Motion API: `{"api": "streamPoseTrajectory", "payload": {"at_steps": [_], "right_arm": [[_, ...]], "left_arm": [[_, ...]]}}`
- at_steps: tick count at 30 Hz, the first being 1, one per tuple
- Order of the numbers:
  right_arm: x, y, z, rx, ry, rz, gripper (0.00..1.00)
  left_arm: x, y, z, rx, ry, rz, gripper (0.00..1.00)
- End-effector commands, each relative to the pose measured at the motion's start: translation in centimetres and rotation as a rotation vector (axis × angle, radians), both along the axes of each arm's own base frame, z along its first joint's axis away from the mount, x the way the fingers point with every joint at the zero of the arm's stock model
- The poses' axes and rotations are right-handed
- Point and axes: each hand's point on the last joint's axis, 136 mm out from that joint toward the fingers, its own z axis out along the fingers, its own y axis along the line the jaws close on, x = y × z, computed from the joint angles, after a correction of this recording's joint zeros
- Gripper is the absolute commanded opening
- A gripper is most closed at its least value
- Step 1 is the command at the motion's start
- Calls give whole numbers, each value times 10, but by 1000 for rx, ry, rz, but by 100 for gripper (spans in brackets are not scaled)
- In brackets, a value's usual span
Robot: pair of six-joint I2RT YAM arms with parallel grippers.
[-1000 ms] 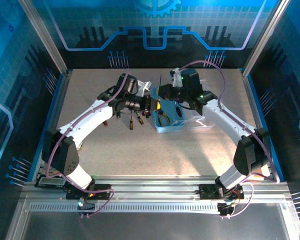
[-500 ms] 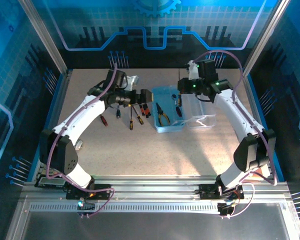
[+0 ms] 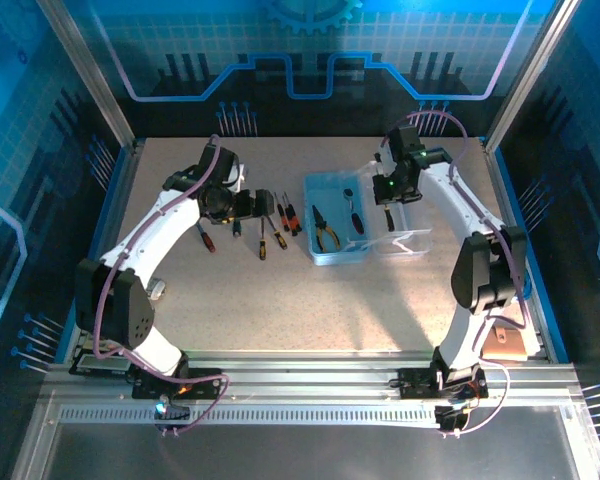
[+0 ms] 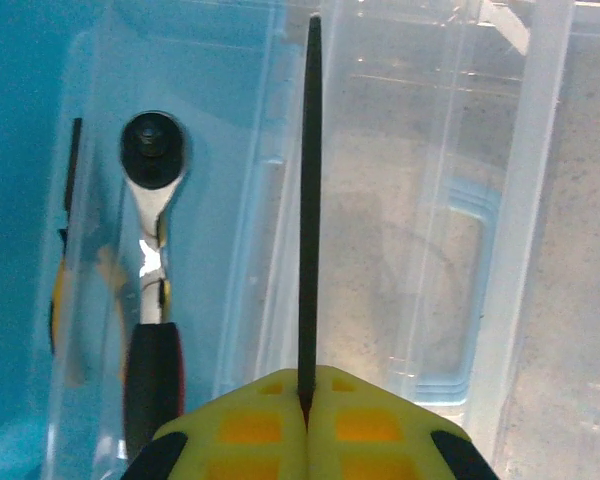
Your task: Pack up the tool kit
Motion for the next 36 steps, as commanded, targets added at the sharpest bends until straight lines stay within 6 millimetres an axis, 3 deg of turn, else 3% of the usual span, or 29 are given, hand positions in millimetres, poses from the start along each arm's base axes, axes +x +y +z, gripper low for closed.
{"api": "streamPoseTrajectory", "payload": {"at_steps": [1, 12, 22, 29, 31, 33, 34, 35, 36], "right_arm": [[5, -13, 2, -47, 4, -7, 0], [14, -5, -4, 35, 12, -29, 1], [7, -2, 3, 60, 0, -32, 28], [-2, -4, 28, 64, -46, -26, 37], [-8, -3, 39, 70, -69, -13, 50], [-14, 1, 48, 78, -90, 9, 73], [-19, 4, 53, 82, -102, 26, 91], [-23, 6, 56, 85, -108, 37, 100], [-27, 8, 59, 90, -114, 49, 100]], "left_arm": [[-6, 4, -16, 30, 47, 4, 99], [-4, 1, -24, 16, 64, 0, 99], [-3, -3, -32, 0, 81, -3, 99], [-1, -3, -44, 27, 107, 10, 99], [-1, -3, -53, 59, 126, 16, 99], [-1, -7, -63, 79, 143, 19, 99], [0, -9, -68, 83, 155, 19, 99], [1, -12, -73, 82, 166, 20, 99], [3, -15, -79, 83, 177, 21, 97]]}}
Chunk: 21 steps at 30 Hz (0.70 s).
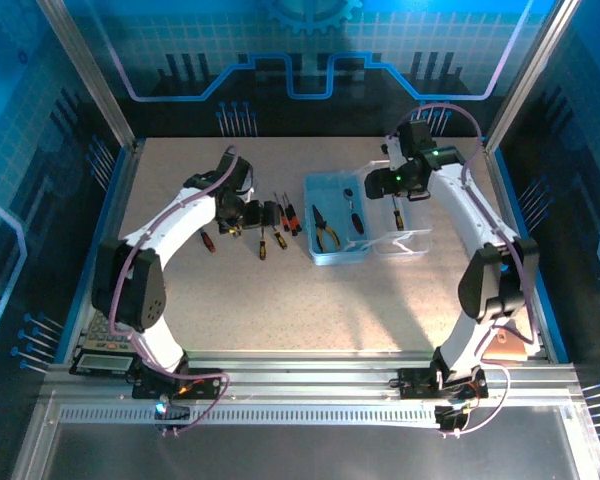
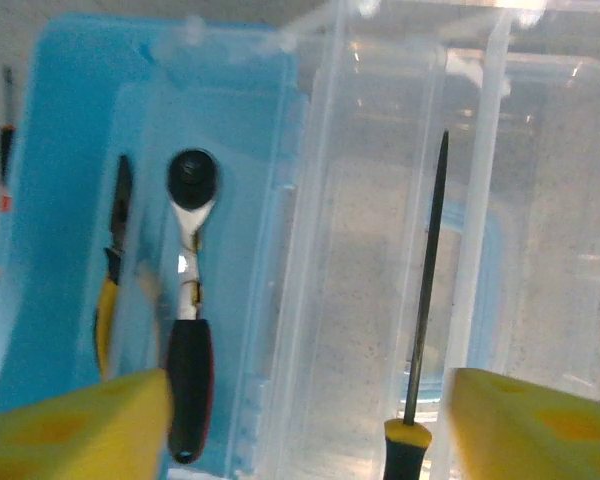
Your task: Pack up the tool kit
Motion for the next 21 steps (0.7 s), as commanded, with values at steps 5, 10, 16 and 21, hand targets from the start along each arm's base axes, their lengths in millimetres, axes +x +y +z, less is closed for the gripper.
{"api": "streamPoseTrajectory", "payload": {"at_steps": [5, 10, 16, 21], "right_arm": [[-36, 16, 21, 42, -38, 76, 100], [-45, 18, 17, 51, -34, 81, 100], [-47, 19, 11, 56, -24, 79, 100], [-46, 20, 9, 59, -18, 79, 100]], "left_arm": [[26, -8, -43, 58, 71, 85, 85], [61, -14, -61, 83, 78, 107, 72], [90, -25, -66, 87, 62, 97, 63], [93, -23, -81, 136, 87, 89, 54]]}}
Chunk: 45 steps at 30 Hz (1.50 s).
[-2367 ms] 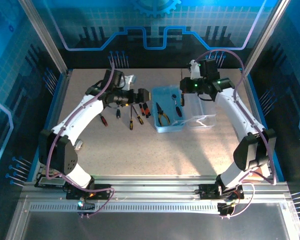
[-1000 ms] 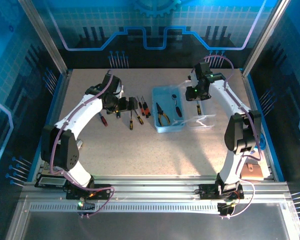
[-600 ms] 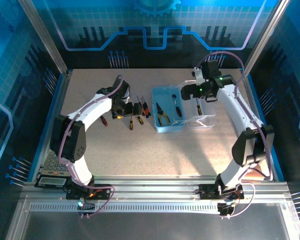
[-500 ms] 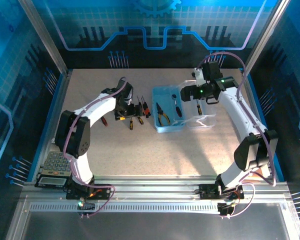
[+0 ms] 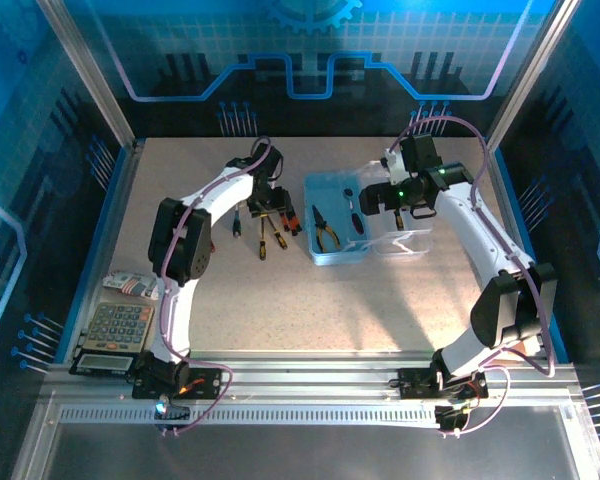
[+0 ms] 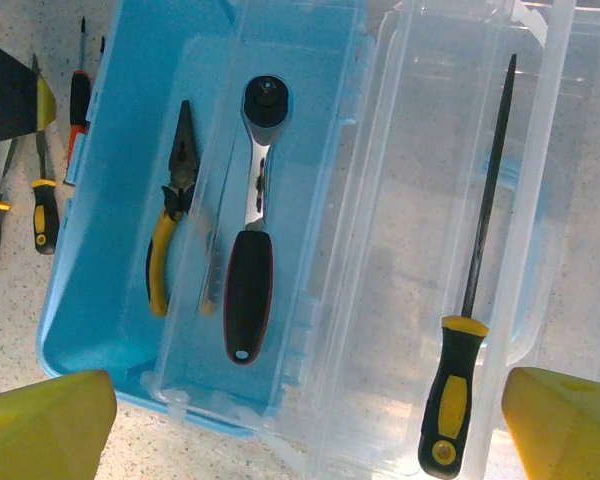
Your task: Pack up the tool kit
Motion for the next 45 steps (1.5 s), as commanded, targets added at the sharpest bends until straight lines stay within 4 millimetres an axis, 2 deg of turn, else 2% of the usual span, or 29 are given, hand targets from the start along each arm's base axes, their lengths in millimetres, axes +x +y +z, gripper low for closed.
{"api": "streamPoseTrajectory", "payload": {"at_steps": [1, 6, 11, 25, 37, 45], "right_arm": [[-2, 7, 5, 27, -14, 17, 100], [-2, 12, 4, 46, -10, 28, 100], [-1, 15, 4, 61, -7, 33, 100], [-2, 17, 0, 70, 2, 38, 100], [-2, 19, -4, 80, 15, 45, 100], [-2, 19, -7, 81, 19, 44, 100]], "left_arm": [[-5, 6, -16, 62, 50, 5, 51], [0, 9, -27, 89, 55, 21, 41], [7, 5, -32, 91, 54, 17, 40], [15, -6, -28, 57, 29, 8, 39], [15, -9, -30, 56, 32, 13, 36], [18, -15, -25, 14, 12, 15, 36]]}}
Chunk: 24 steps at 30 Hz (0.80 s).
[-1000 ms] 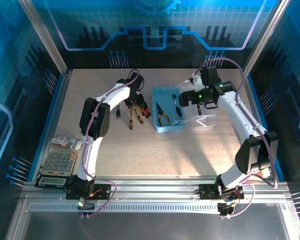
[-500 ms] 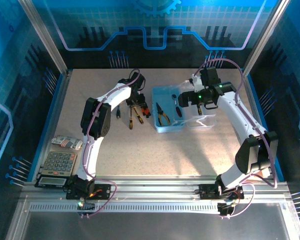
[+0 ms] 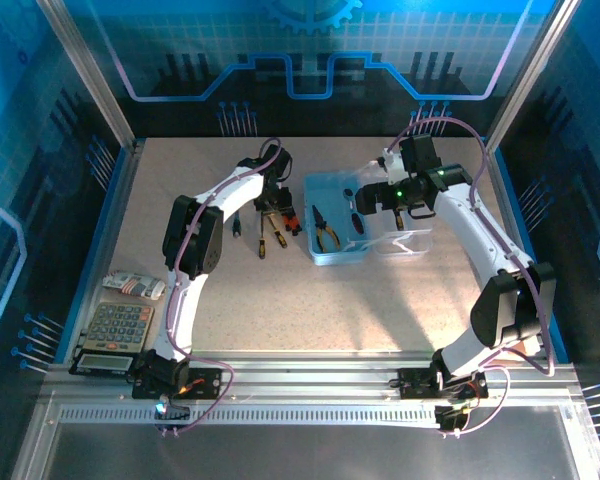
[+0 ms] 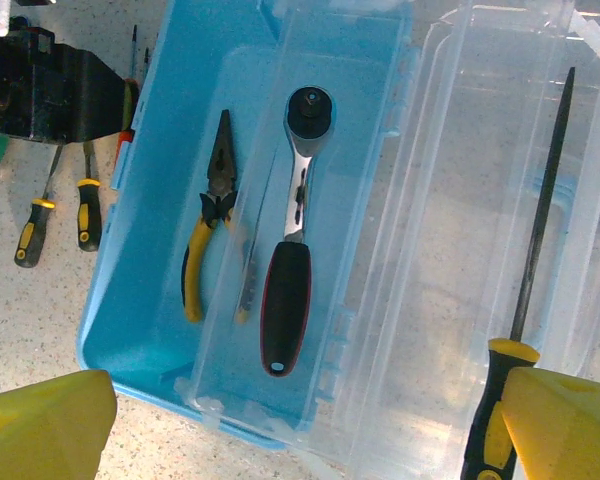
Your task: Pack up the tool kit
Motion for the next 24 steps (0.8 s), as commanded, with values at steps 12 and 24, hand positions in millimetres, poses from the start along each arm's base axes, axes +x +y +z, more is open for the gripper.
{"api": "streamPoseTrajectory", "payload": {"at_steps": [12, 24], "right_arm": [[0, 9, -7, 27, 27, 17, 100], [-1, 10, -6, 33, 27, 17, 100]], "left_arm": [[-15, 10, -28, 64, 98, 0, 36], [-16, 18, -28, 53, 99, 10, 18]]}}
